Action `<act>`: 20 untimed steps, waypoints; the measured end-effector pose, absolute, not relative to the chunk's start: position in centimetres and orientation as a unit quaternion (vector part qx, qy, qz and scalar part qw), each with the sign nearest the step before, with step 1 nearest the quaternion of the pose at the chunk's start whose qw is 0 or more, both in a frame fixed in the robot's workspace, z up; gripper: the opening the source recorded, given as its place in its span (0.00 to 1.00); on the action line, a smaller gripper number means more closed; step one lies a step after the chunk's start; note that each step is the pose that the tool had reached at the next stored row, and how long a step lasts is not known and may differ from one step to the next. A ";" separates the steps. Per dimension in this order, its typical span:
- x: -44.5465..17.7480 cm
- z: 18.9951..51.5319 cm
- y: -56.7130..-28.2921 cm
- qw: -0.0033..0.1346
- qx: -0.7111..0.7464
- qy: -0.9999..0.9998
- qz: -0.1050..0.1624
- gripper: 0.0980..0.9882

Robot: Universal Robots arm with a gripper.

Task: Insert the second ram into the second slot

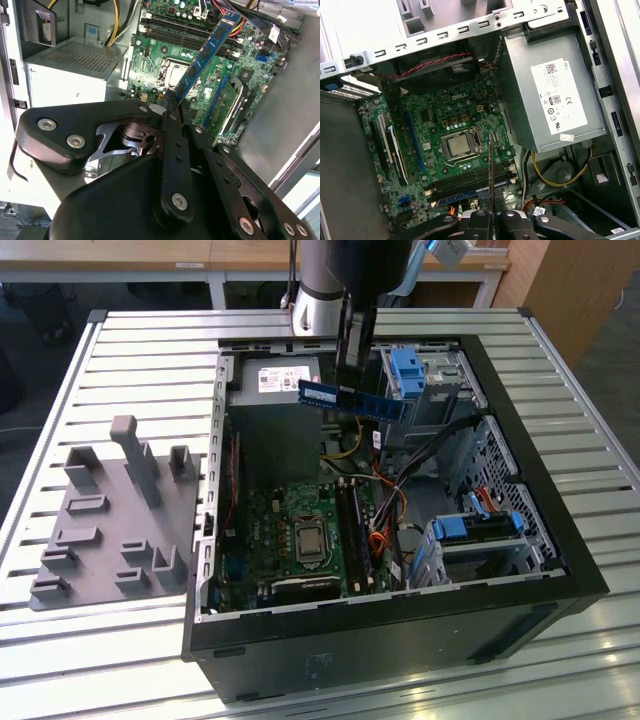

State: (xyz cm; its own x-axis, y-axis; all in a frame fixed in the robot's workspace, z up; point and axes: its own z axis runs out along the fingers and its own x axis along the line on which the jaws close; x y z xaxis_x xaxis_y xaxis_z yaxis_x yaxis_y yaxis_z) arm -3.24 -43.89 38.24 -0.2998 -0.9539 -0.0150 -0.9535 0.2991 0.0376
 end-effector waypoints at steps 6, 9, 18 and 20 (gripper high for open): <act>-3.2 38.2 -43.9 0.005 0.582 -0.813 -0.019 0.04; -3.2 38.2 -43.9 0.005 0.578 -0.816 -0.019 0.04; -3.2 38.2 -43.9 0.005 0.566 -0.824 -0.019 0.04; -3.2 38.2 -43.9 0.005 0.564 -0.826 -0.019 0.04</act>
State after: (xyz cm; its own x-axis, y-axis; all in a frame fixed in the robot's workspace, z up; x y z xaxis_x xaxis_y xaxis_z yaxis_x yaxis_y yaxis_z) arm -3.24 -43.89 38.23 -0.3643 -0.9312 -0.0142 -0.9308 0.3636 0.0373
